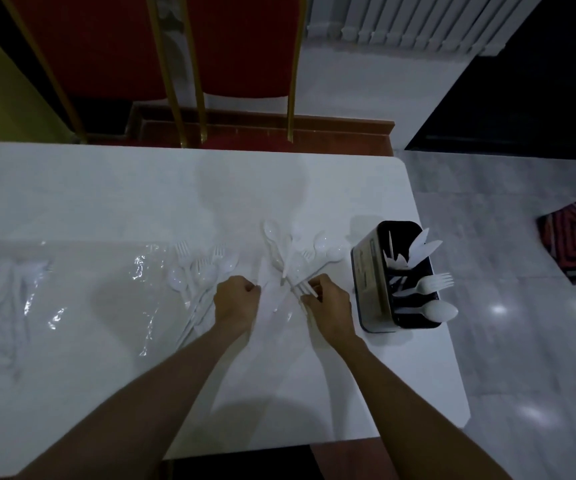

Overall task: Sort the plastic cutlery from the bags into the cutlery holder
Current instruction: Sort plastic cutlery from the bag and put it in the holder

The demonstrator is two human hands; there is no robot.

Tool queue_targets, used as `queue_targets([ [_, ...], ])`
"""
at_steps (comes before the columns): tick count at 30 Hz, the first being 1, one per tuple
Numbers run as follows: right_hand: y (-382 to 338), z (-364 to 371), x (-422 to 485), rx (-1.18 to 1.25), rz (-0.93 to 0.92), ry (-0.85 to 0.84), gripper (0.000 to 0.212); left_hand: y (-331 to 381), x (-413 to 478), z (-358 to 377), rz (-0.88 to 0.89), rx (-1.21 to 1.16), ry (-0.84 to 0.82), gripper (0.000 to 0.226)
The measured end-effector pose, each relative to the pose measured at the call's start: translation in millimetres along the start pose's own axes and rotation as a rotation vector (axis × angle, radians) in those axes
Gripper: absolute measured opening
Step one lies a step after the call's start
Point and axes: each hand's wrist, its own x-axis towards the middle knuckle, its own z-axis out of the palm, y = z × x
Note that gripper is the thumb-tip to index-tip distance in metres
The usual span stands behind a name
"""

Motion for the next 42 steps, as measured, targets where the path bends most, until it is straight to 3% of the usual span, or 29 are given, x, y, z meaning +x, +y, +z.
queue_targets([
  [6, 1, 4, 0, -0.115, 0.012, 0.184, 0.019, -6, 4, -6, 0.004, -0.133, 0.071, 0.012],
  [9, -8, 8, -3, -0.283, -0.161, 0.264, 0.018, -7, 2, -7, 0.026, -0.196, 0.107, 0.012],
  [11, -14, 12, -4, -0.326, -0.246, 0.212, 0.016, -7, 1, -8, 0.039, -0.225, 0.110, 0.018],
  [18, -24, 28, -5, -0.329, -0.254, -0.071, 0.034, -5, -1, -16, 0.039, -0.193, 0.147, 0.019],
  [25, -34, 22, 7, -0.279, -0.214, 0.098, 0.017, -5, -1, -17, -0.033, -0.400, 0.095, 0.011],
  [31, -47, 35, 15, -0.357, 0.016, -0.104, 0.034, -9, -6, -10, -0.017, -0.413, 0.061, 0.014],
  [36, -41, 32, 15, -0.260, 0.086, -0.069, 0.023, -14, -8, -10, 0.023, -0.315, 0.057, 0.023],
  [39, -37, 22, 16, -0.264, 0.085, -0.084, 0.029, -15, -9, -8, 0.045, -0.279, 0.070, 0.025],
  [42, -34, 18, 15, -0.237, 0.081, -0.099, 0.012, -10, -13, -7, 0.020, -0.306, 0.109, 0.018],
])
